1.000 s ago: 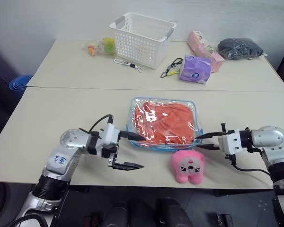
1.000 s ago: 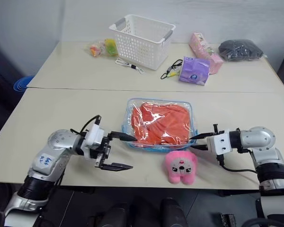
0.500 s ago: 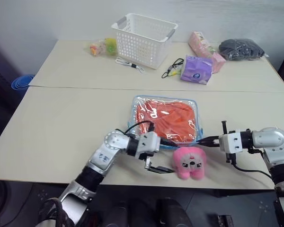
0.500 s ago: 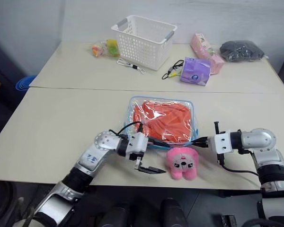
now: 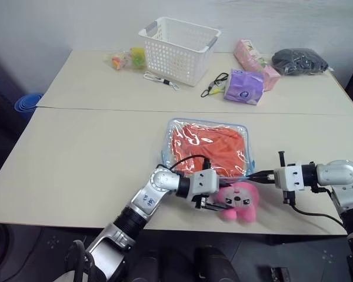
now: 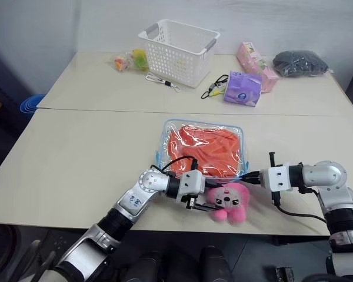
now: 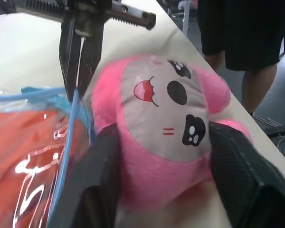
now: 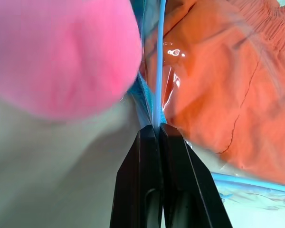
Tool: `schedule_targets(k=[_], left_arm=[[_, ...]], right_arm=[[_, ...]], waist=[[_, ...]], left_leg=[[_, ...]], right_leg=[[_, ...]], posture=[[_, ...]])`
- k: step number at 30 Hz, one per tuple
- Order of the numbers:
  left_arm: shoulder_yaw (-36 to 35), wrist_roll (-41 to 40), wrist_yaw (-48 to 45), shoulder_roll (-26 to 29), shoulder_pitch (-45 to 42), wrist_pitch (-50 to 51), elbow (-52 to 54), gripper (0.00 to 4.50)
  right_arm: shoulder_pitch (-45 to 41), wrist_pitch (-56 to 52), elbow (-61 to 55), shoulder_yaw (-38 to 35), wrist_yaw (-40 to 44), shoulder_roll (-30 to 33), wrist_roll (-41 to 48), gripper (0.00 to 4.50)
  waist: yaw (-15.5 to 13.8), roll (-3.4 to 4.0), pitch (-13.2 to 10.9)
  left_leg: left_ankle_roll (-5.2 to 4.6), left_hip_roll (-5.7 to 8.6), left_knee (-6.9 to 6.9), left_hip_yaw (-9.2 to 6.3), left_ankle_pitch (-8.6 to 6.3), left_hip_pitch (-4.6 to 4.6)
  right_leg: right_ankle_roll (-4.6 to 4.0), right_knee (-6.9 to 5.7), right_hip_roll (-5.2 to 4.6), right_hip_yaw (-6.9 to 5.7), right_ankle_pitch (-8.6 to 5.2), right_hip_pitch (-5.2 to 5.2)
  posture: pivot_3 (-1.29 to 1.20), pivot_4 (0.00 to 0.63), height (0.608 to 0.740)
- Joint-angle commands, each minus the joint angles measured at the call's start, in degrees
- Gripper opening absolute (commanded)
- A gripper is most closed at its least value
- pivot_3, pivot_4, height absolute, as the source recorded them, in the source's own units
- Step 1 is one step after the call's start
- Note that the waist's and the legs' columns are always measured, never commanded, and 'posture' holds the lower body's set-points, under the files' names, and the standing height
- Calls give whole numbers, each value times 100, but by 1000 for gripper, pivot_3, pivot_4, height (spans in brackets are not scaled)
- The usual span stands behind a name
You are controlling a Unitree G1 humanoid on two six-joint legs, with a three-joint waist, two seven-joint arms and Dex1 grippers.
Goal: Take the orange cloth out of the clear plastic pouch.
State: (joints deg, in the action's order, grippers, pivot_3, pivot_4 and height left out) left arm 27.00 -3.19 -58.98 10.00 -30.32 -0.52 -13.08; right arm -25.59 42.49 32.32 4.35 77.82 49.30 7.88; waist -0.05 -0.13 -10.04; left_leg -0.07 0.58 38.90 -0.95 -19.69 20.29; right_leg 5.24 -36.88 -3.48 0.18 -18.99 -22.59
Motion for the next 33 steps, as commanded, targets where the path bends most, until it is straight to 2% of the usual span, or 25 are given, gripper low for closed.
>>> schedule_targets(k=[1, 6, 8, 15, 20, 25, 30, 32, 33], left_arm=[[-247, -322, -307, 332, 200, 122, 405, 1417], [-741, -549, -545, 1120, 409, 81, 664, 148], [-952, -656, -549, 1318, 457, 83, 660, 5], [-1647, -1101, -609, 1888, 674, 269, 697, 5], [-2385, -1544, -844, 2593, 869, 511, 542, 5], [-3008, -1690, -1078, 3190, 838, 509, -204, 5], [-3550, -1836, -1044, 3375, 691, 502, -1052, 5], [-3497, -1877, -1342, 3497, 787, 656, -973, 715], [-3482, -1905, -1422, 3554, 799, 800, -921, 974]], right_arm=[[-9, 95, 72, -153, -52, 158, 94, 0], [5, 148, 206, -199, 86, 169, 283, 0], [-52, 201, 335, -215, 68, 174, 280, 0], [-156, 394, 650, -237, 24, 208, 234, 0], [-78, 540, 738, -251, 74, 310, 271, 0], [-100, 761, 876, -235, 140, 368, 318, 0], [-94, 616, 841, -389, 101, 237, 663, 0], [36, 220, 584, -426, 230, 175, 999, 0], [216, -353, 293, -438, 409, 190, 1318, 0]], waist=[[3, 0, 0], [23, 1, 0], [19, 1, 0], [22, 1, 0], [34, 5, -2], [34, 6, -3], [34, 7, -3], [37, 6, -4], [37, 7, -3]], left_leg=[[0, 0, 0, -1, 0, 0], [3, -2, -2, -2, 0, -3], [4, -3, -2, -2, 0, -3], [2, -2, -2, -4, -2, -2], [3, -3, -5, -6, -3, -2], [1, -4, -6, -5, -5, -2], [-1, -4, -8, -6, -7, 0], [-2, -4, -8, -5, -9, 0], [-1, -4, -9, -6, -10, 1]], right_leg=[[0, 0, 0, 0, 0, -1], [0, -1, 1, 0, 0, 0], [0, 0, 0, -1, 0, 0], [0, 2, -2, -1, 0, 1], [-2, 1, -2, -2, -1, -1], [-2, 4, -4, -2, -1, 0], [-3, 4, -5, -5, -1, -2], [-3, 5, -6, -4, -1, -2], [-3, 5, -6, -5, -1, -3]], posture=[[0, 150, 740], [0, 150, 740], [0, 150, 740], [0, 150, 740], [0, 150, 740], [0, 150, 740], [0, 150, 740], [0, 150, 740], [0, 150, 740]])
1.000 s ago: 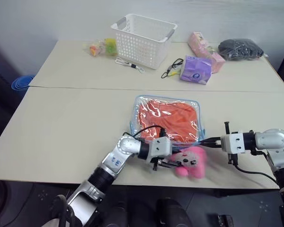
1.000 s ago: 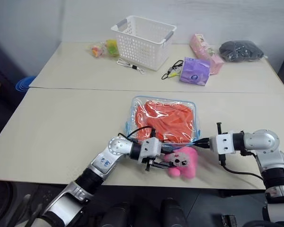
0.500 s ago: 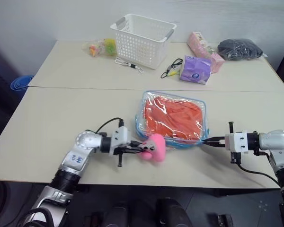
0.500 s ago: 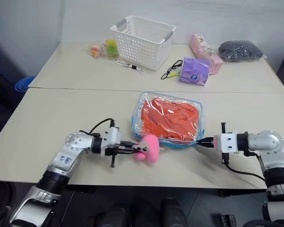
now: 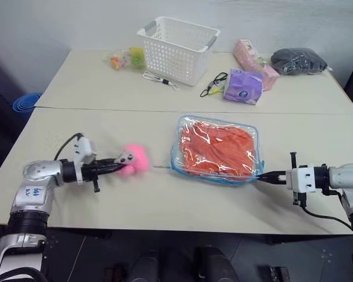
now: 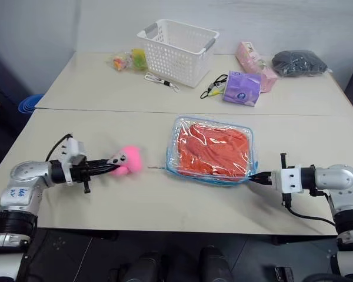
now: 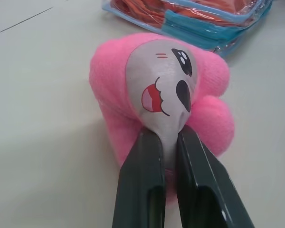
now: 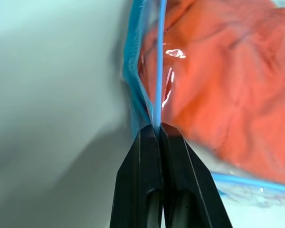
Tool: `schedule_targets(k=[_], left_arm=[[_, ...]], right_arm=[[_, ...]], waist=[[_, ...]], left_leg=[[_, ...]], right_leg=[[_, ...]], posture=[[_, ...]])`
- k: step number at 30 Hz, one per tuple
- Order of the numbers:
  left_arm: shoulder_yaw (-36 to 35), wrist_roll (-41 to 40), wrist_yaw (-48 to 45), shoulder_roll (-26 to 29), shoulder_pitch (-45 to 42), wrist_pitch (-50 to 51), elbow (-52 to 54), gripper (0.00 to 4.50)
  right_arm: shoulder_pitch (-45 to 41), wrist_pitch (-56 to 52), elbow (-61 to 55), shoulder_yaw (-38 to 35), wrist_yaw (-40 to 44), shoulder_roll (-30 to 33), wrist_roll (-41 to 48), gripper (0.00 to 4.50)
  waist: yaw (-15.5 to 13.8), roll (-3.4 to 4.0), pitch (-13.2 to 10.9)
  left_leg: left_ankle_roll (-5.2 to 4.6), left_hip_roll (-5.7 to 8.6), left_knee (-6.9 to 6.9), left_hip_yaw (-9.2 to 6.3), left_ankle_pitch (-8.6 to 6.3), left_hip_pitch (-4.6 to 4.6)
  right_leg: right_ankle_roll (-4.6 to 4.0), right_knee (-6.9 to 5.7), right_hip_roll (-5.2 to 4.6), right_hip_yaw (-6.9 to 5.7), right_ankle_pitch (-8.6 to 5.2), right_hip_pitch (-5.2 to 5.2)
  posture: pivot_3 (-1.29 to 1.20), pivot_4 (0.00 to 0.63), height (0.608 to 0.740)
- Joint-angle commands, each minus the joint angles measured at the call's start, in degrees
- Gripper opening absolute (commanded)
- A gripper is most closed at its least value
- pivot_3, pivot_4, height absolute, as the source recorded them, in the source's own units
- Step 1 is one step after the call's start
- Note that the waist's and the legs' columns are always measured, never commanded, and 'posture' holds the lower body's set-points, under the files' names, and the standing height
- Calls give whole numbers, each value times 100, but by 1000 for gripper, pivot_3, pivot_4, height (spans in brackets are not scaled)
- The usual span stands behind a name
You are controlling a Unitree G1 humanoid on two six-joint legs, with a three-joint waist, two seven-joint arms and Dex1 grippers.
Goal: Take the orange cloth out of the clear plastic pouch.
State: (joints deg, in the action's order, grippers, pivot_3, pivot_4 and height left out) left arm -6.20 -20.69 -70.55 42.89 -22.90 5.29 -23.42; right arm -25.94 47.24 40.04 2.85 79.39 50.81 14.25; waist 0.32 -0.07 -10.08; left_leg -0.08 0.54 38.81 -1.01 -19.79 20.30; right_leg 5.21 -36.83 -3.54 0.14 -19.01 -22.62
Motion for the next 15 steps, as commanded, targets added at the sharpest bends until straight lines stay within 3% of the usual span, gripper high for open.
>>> schedule_targets(k=[1, 2, 5, 11, 12, 15], left_arm=[[-191, -214, -261, 289, 22, 380, 155, 1259], [-227, -246, -225, 297, -30, 458, 168, 1575], [-177, -188, -300, 420, -169, 569, 250, 2414], [-108, -134, -586, 639, -409, 288, 528, 4288], [-50, -132, -657, 634, -443, 229, 701, 4499], [219, -8, -586, 269, -661, -170, 1157, 4500]], right_arm=[[373, -1009, -642, -312, 280, 32, 802, 0], [517, -1291, -845, -336, 368, 44, 964, 0], [983, -1932, -1509, -545, 300, 84, 1307, 660], [2333, -2772, -2854, -1488, -214, 163, 1780, 2707], [2705, -2875, -3172, -1721, -306, 155, 1853, 2979], [3796, -3282, -4300, -2400, -749, -67, 2141, 4057]], waist=[[-1, 0, 0], [-7, 0, 0], [-33, 0, 0], [-42, 1, 0], [-66, 1, 0], [-132, 2, 0]], left_leg=[[1, 0, 0, -1, -1, 0], [1, 0, -3, 0, -1, 0], [1, -3, -6, -6, -2, 3], [3, -3, -14, -5, -4, 4], [3, -3, -19, -8, -4, 6], [3, -2, -37, -6, -5, 9]], right_leg=[[0, -1, 0, -1, 0, -1], [0, -1, 0, 0, 0, -3], [0, 0, -1, -6, 0, -2], [-1, 6, 0, -4, -1, -5], [-1, 9, -1, -6, -1, -6], [-1, 33, -1, -4, -1, -5]], posture=[[0, 150, 740], [0, 150, 740], [0, 150, 740], [0, 150, 740], [0, 150, 740], [0, 150, 740]])
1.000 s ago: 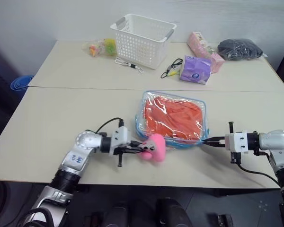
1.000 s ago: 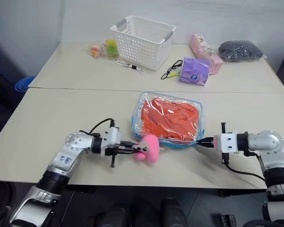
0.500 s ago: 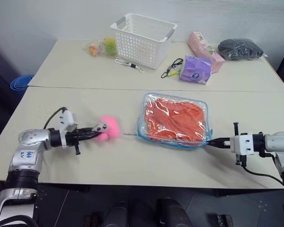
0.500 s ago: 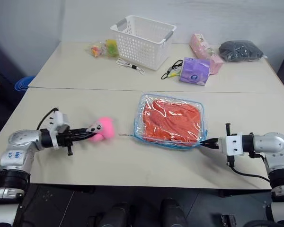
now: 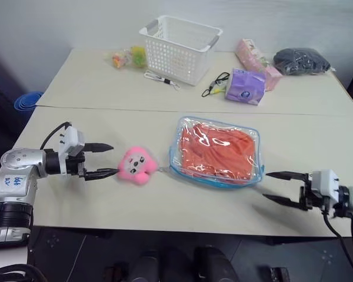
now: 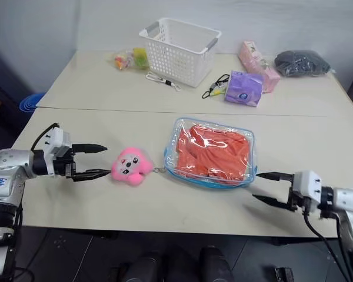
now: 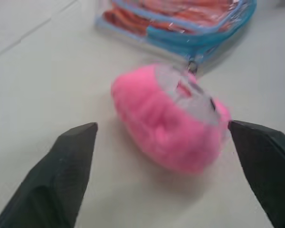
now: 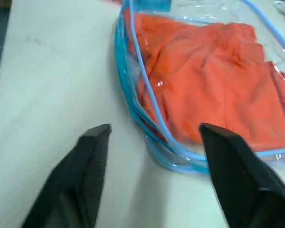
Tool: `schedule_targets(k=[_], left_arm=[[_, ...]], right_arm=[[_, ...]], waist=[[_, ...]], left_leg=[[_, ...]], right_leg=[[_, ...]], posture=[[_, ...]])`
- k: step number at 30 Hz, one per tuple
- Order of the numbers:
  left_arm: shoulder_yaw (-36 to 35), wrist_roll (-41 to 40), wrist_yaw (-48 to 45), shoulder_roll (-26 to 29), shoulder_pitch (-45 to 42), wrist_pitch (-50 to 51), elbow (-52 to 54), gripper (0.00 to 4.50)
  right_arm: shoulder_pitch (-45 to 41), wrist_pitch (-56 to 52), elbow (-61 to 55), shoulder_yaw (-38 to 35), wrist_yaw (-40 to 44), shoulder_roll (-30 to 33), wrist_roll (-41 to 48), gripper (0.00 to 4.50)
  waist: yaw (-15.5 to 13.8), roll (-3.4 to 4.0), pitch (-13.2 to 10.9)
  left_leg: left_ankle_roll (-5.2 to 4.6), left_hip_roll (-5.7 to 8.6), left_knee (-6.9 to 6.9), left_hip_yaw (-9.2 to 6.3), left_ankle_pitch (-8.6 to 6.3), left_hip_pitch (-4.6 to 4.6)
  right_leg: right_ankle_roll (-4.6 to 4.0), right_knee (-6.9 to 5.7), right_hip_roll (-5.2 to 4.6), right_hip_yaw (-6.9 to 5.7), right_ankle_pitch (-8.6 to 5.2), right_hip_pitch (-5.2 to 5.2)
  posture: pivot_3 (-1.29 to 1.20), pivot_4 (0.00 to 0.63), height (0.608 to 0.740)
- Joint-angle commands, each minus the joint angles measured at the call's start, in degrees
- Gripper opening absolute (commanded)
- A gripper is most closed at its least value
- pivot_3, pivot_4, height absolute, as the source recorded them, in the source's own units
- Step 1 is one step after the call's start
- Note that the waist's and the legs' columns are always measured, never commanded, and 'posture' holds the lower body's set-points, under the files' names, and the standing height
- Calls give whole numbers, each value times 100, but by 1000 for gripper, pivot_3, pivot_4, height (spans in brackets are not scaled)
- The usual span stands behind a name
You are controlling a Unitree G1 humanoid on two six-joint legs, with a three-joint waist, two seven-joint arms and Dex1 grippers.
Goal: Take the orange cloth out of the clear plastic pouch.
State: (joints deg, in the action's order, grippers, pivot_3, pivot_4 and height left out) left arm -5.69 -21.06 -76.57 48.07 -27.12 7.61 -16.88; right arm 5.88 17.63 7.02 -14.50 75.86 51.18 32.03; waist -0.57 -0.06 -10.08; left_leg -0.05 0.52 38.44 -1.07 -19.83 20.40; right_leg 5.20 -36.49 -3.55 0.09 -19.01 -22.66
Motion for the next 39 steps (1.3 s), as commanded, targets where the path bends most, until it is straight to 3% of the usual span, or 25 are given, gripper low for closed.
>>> schedule_targets(k=[1, 6, 14, 18, 27, 30, 36, 39], left_arm=[[283, 128, 92, -432, -329, -604, 549, 4500], [1275, 956, 342, -1569, -842, -1663, 91, 4500], [2145, 1744, 437, -2839, -1825, -2887, -1658, 4500], [2063, 1524, 236, -3066, -1988, -2745, -1916, 3650], [1806, 1202, 18, -3090, -1911, -2240, -1832, 775], [1725, 1101, 91, -3164, -1888, -1958, -1707, 49], [1658, 1034, -137, -2981, -1685, -2081, -1370, 49], [1466, 935, -101, -2855, -1653, -2260, -1357, 880]], right_arm=[[899, -432, -1320, -822, -555, -200, 418, 4400], [1858, -506, -2529, -1305, -1441, -1013, 336, 4461], [2426, -54, -2891, -1023, -1754, -1714, -453, 4461], [2478, -20, -2946, -906, -1875, -1833, -641, 4500], [2713, 138, -2968, -642, -2070, -1977, -977, 4500], [2753, 181, -2959, -545, -2101, -1993, -1033, 4500], [2769, 141, -2995, -391, -2194, -1986, -1051, 4500], [2819, -19, -3141, -504, -2219, -1942, -780, 4500]], waist=[[-49, 0, 1], [-87, -2, 1], [-56, -12, -5], [-57, -12, -5], [-76, -12, -5], [-82, -12, -5], [-65, -12, -5], [-62, -12, -5]], left_leg=[[0, 0, -3, 2, 0, 1], [0, 2, -3, 9, 0, -10], [-4, 6, -3, 29, 2, -12], [-6, 6, -3, 32, 3, -17], [-6, 6, 1, 26, 4, -15], [-6, 7, 5, 25, 4, -14], [-6, 7, 4, 24, 4, -16], [-3, 7, 4, 24, 5, -17]], right_leg=[[0, 4, 0, 1, 0, 1], [6, 4, 7, 5, 3, 11], [7, -7, 18, 19, 4, 1], [7, -16, 18, 23, 3, 1], [7, -17, 16, 21, 3, 1], [7, -17, 15, 19, 3, 3], [7, -21, 16, 20, 3, 2], [7, -24, 17, 21, 3, 2]], posture=[[0, 150, 740], [0, 150, 740], [0, 150, 740], [0, 150, 740], [0, 150, 740], [0, 150, 740], [0, 150, 740], [0, 150, 740]])
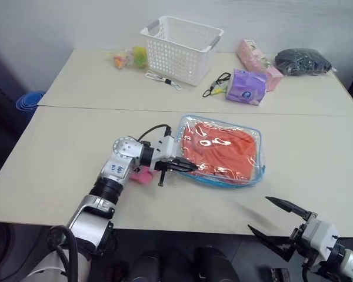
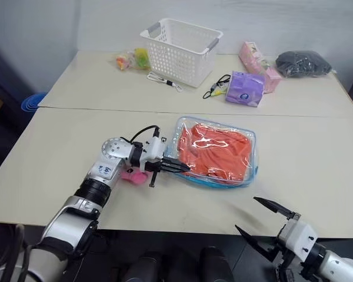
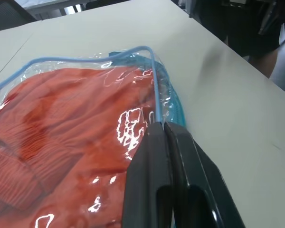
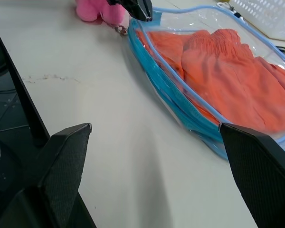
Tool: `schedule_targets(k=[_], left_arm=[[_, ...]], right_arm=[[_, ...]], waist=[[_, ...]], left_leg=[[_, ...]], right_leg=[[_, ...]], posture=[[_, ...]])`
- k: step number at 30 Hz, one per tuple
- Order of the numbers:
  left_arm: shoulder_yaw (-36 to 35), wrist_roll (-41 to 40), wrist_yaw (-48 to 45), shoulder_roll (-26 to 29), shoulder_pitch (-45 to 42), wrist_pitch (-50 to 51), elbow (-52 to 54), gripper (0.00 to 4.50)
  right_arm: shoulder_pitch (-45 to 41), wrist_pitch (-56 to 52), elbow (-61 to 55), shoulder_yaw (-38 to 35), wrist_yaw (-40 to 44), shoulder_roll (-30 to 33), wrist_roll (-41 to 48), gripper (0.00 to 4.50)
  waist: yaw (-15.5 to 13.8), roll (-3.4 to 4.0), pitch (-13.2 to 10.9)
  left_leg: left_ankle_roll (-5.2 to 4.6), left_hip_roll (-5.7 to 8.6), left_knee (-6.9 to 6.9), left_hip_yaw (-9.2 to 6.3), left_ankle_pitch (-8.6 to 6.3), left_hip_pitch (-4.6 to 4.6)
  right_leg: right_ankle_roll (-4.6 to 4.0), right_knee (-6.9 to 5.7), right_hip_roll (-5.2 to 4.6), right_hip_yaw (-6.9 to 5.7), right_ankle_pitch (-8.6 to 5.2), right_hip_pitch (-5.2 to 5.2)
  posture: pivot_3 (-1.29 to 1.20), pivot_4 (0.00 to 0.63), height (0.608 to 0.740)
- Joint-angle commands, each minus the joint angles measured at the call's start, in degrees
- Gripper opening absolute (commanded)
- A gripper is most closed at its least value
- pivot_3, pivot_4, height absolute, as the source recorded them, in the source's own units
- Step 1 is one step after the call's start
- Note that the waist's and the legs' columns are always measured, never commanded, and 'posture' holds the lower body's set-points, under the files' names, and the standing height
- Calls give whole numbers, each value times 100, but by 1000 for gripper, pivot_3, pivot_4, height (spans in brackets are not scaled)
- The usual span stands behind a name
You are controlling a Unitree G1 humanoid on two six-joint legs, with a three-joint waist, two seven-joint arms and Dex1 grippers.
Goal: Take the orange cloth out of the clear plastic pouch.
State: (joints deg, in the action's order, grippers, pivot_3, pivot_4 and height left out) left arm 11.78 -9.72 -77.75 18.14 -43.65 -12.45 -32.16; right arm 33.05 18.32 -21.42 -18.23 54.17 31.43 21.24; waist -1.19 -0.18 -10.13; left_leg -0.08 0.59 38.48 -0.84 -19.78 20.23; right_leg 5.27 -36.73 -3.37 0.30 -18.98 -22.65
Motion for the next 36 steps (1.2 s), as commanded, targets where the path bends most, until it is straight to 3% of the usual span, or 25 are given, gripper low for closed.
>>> schedule_targets(k=[1, 7, 12, 18, 21, 30, 34, 36], left_arm=[[-326, -185, 11, 205, -19, -425, 127, 1035], [-373, 39, 2, 523, -144, -1148, -309, 2842], [-161, 421, 264, 461, -206, -1722, -581, 4351], [48, 884, 841, 139, -435, -2075, -1027, 4454], [56, 841, 861, 11, -530, -2129, -1142, 3896], [-82, 536, 439, 54, -533, -1895, -1199, 1211], [-262, 66, 221, -75, -473, -1209, -963, 54], [-296, -133, 62, -85, -389, -775, -746, 20]], right_arm=[[125, -121, -371, -179, -55, 51, 377, 4500], [127, -282, -795, -339, -192, 59, 621, 4500], [147, -202, -840, -395, -365, -89, 563, 4500], [203, -141, -715, -376, -378, -104, 466, 4500], [220, -97, -677, -358, -390, -104, 411, 4500], [363, 106, -518, -278, -380, -174, 194, 4500], [362, 133, -493, -229, -379, -165, 150, 4500], [359, 113, -512, -208, -366, -147, 168, 4500]], waist=[[-7, 0, 0], [-16, 0, 0], [-29, 0, 0], [-32, -1, 0], [-24, -2, -1], [-14, -1, -1], [-14, -1, -1], [-14, -1, -1]], left_leg=[[0, 0, 0, 0, 0, -1], [0, 1, 6, -3, 0, 1], [-2, 3, 8, -5, -1, 4], [-6, 5, 11, -4, -3, 3], [-9, 6, 14, -2, -5, 4], [-8, 5, 15, -1, -4, 3], [-9, 5, 17, -2, -5, 4], [-9, 5, 19, -2, -5, 5]], right_leg=[[0, -2, 0, 0, 0, 0], [0, -3, -3, -1, 0, 1], [0, -2, -4, -5, 0, 2], [0, -6, -4, -6, 0, 2], [1, -7, -4, -4, 0, 2], [0, -12, -2, -3, 0, 0], [0, -13, -3, -3, 0, 0], [0, -13, -3, -4, 0, 0]], posture=[[0, 150, 740], [0, 150, 740], [0, 150, 740], [0, 150, 740], [0, 150, 740], [0, 150, 740], [0, 150, 740], [0, 150, 740]])
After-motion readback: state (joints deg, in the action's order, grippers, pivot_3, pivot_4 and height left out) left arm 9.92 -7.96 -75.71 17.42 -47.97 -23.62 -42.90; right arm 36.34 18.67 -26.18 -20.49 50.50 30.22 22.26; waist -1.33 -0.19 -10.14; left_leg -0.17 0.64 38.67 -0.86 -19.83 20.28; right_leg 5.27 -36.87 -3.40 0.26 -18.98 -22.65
